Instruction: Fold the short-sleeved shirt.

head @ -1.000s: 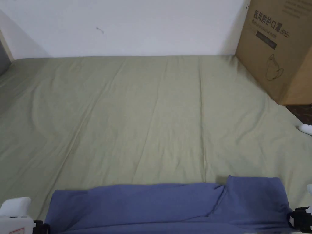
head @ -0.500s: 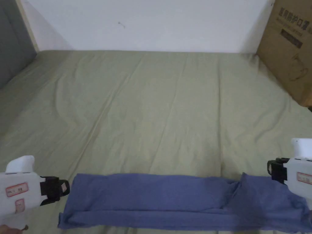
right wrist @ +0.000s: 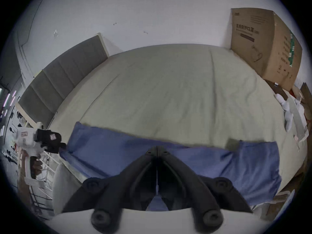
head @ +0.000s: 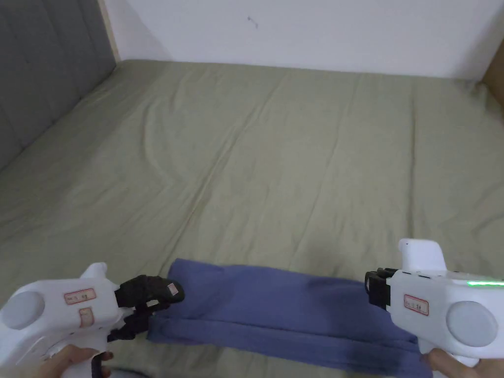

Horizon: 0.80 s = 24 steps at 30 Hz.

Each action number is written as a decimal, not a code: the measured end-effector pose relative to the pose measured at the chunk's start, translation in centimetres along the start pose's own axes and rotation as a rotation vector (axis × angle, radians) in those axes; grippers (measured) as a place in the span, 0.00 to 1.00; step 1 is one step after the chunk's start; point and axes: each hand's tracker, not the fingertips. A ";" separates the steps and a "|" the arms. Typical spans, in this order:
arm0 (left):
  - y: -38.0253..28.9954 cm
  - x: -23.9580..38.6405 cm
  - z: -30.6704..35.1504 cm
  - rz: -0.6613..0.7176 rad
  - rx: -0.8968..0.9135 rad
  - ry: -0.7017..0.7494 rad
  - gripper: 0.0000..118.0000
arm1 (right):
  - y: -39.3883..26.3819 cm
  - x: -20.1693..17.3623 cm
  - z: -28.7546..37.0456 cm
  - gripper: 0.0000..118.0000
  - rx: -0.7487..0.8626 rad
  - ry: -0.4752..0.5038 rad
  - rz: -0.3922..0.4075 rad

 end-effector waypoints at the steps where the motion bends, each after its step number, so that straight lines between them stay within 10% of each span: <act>1: -0.1 -0.4 -1.0 0.024 -0.028 -0.021 0.72 | 0.0 -0.1 -0.3 0.00 -0.005 0.007 0.008; 4: -0.4 -1.0 -2.6 0.026 -0.040 -0.032 0.68 | -0.5 -0.5 -0.6 0.00 -0.025 0.012 0.026; 5: -0.3 -1.0 -2.7 0.023 -0.037 -0.036 0.46 | -0.5 -0.4 -0.7 0.00 -0.030 0.014 0.028; 6: -0.1 -0.7 -2.7 0.026 -0.035 -0.029 0.03 | -0.7 -0.7 -0.5 0.00 -0.032 0.017 0.028; 24: 2.4 7.2 2.5 -0.168 0.094 0.021 0.05 | -2.1 6.3 3.0 0.00 0.017 -0.001 -0.162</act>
